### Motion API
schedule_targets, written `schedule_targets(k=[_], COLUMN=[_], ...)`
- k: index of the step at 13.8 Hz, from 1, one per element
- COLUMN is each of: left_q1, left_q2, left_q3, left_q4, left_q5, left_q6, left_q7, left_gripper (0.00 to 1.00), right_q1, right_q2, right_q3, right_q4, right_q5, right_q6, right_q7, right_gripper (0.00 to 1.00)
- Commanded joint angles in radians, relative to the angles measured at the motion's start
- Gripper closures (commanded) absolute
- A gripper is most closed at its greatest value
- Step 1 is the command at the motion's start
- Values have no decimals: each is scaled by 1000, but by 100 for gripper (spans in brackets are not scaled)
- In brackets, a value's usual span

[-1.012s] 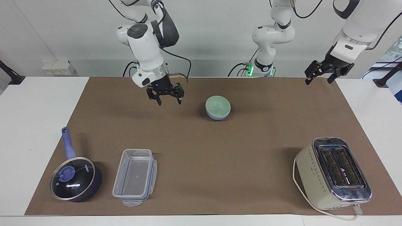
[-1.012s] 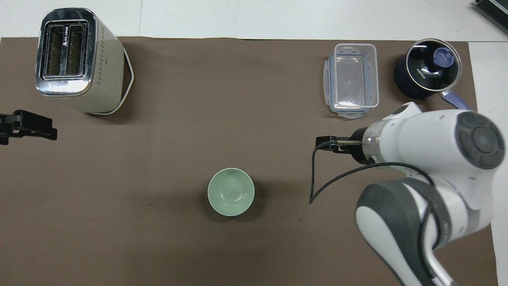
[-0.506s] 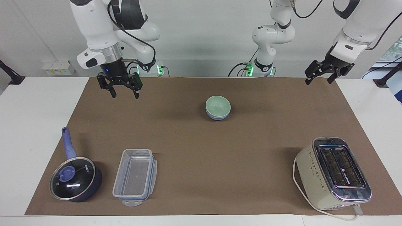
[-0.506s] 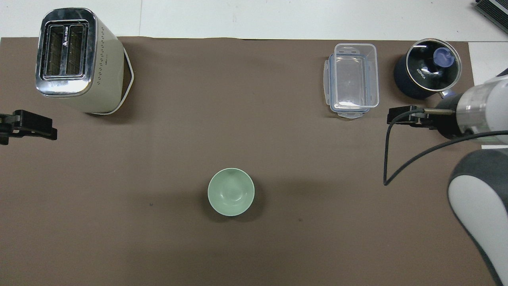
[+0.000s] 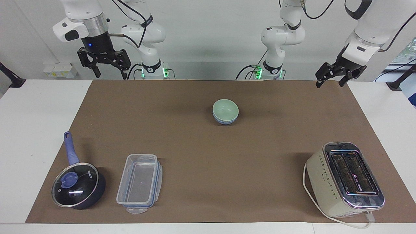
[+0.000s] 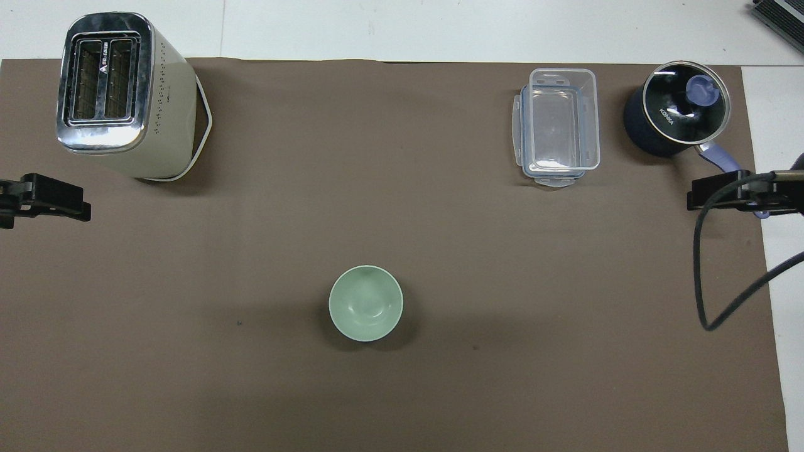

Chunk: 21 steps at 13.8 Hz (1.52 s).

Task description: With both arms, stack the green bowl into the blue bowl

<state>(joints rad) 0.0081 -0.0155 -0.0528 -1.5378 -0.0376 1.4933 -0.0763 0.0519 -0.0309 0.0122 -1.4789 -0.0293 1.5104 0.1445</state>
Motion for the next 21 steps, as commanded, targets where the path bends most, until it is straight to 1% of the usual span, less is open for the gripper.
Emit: schedule_targets(k=[1,2,4,5,6,8,9,21], left_q1=[9,9,9,9,9,9,9,9], left_q2=[-23,-23,-23,-23,-23,-23,-23,-23], left_q3=[-5,-5,-5,-5,-5,-5,-7,-5], left_q4=[-25,-27,-27,-27,-27,-27,-27,-27], left_q5=[21,21,21,21,21,21,21,21], left_q6=[10,10,10,10,10,10,10,10], left_q7=[9,9,9,9,9,9,9,9], left_gripper=[0,0,0,0,0,0,0,0], right_q1=[-12,-13,-12,-7,-6,-4,-4,-4], right_q2=[40,55,100,106,94,36,17,11], right_q3=[9,8,9,12,9,8,8,8], right_q4=[51,55,106,109,88,-4,-30,-43], right_q5=[-9,-9,-8,-1,15,14,14,17], right_q6=[-41,-64,-99,-99,-82,-76,-76,-62], right_q7=[-19,-19,-19,-16,-14,-13,-10,-5], right_gripper=[0,0,0,0,0,0,0,0])
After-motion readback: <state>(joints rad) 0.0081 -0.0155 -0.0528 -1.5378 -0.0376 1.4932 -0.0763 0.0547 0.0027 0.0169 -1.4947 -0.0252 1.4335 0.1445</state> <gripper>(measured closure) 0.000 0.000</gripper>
